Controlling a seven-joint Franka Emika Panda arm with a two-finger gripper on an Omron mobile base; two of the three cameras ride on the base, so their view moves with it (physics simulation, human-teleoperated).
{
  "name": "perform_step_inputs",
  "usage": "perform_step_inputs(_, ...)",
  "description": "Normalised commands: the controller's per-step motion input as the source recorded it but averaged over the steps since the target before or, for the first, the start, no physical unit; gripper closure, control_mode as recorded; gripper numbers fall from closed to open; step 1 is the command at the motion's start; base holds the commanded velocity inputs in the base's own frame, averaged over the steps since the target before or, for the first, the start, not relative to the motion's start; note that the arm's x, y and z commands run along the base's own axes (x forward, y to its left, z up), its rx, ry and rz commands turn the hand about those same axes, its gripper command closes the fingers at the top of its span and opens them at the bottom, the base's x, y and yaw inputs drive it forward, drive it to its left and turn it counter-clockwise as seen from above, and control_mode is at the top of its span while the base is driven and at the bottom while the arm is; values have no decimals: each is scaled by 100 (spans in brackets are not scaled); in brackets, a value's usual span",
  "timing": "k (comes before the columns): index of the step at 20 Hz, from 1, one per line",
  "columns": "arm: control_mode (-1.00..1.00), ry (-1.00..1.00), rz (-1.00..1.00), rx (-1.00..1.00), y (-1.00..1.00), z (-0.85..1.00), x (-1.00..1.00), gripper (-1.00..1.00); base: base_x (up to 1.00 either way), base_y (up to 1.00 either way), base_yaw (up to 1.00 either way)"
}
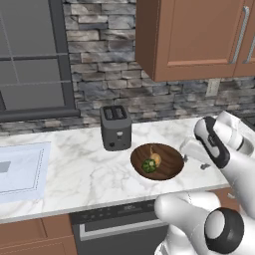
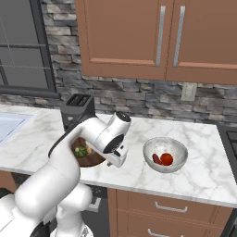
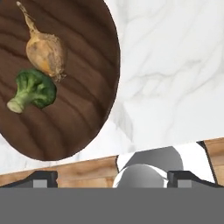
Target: Place the bowl containing the onion and broccoli in the microwave. Close the microwave door and press the start button to microwave the meal.
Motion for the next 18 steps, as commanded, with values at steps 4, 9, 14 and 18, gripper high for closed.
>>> perform_step_inputs(4,-100,8,0,0,0,-36,8,-100,0,0,0)
perform_step_inputs(9,-100,3,0,0,0,-33,9,-100,0,0,0)
perform_step_inputs(14,-100,0,0,0,0,-28,14,-100,0,0,0)
perform_step_inputs(18,-100,0,0,0,0,-16,21,-100,0,0,0)
